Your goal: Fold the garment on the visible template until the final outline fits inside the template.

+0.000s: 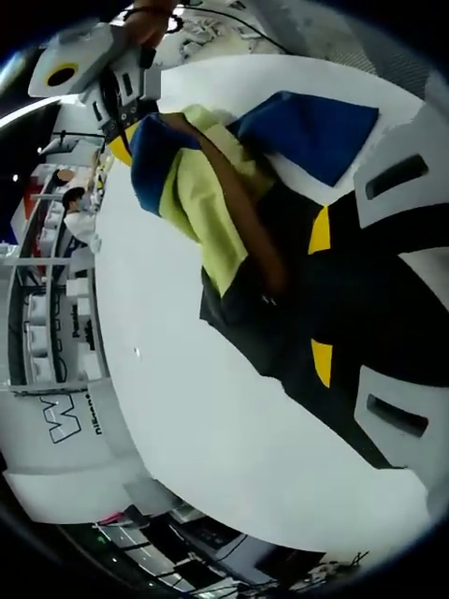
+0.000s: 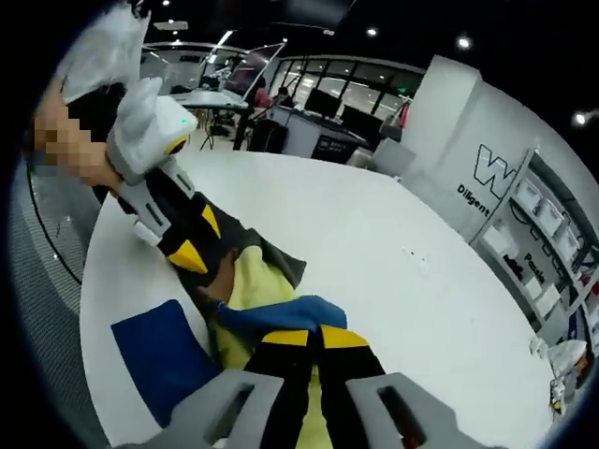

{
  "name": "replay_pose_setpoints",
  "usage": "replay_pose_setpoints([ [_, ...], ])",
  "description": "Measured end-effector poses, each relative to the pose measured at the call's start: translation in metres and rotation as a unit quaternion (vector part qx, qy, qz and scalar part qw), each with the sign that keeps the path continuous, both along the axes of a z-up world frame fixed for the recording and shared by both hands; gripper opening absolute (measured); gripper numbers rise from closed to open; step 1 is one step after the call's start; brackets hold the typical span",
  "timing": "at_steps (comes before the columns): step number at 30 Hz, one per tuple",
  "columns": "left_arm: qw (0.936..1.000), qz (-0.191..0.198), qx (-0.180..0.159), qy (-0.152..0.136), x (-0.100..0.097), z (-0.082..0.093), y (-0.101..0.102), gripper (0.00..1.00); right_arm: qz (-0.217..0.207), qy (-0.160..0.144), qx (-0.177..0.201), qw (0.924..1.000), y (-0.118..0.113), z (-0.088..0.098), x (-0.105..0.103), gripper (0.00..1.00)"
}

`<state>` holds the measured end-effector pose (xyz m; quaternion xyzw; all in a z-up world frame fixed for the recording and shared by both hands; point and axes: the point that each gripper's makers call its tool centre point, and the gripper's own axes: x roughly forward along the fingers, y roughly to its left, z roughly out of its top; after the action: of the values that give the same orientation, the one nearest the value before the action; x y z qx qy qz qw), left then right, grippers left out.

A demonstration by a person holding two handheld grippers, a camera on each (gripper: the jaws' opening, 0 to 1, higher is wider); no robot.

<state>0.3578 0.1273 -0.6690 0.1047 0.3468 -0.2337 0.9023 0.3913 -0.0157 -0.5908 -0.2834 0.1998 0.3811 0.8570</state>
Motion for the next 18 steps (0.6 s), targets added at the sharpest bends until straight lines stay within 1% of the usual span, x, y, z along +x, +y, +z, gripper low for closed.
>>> replay_pose_setpoints([
  [2,1.0000,0.001,-0.003,0.001,0.001,0.000,-0.001,0.21,-0.012,-0.001,0.014,0.9998,-0.002,0.005,0.006,0.00],
  [4,1.0000,0.003,-0.004,0.002,0.001,0.000,-0.001,0.16,-0.019,0.003,0.021,0.9996,-0.003,0.007,0.010,0.00],
  [5,1.0000,0.003,-0.003,0.001,0.001,0.000,-0.001,0.12,-0.027,0.005,0.029,0.9992,-0.005,0.009,0.014,0.00],
  [7,1.0000,0.003,-0.004,0.003,0.002,-0.001,-0.002,0.03,-0.037,0.008,0.034,0.9987,-0.007,0.010,0.019,0.00],
  [9,0.9999,0.006,-0.006,0.006,0.002,-0.001,-0.002,0.01,-0.044,0.011,0.036,0.9983,-0.008,0.011,0.023,0.00],
  [13,0.9991,0.017,-0.029,0.027,0.001,0.001,0.000,0.01,-0.065,0.019,0.048,0.9965,-0.014,0.013,0.034,0.00],
  [18,0.9989,0.015,-0.040,0.017,-0.004,0.015,0.005,0.01,-0.104,0.042,0.061,0.9918,-0.028,0.010,0.049,0.00],
])
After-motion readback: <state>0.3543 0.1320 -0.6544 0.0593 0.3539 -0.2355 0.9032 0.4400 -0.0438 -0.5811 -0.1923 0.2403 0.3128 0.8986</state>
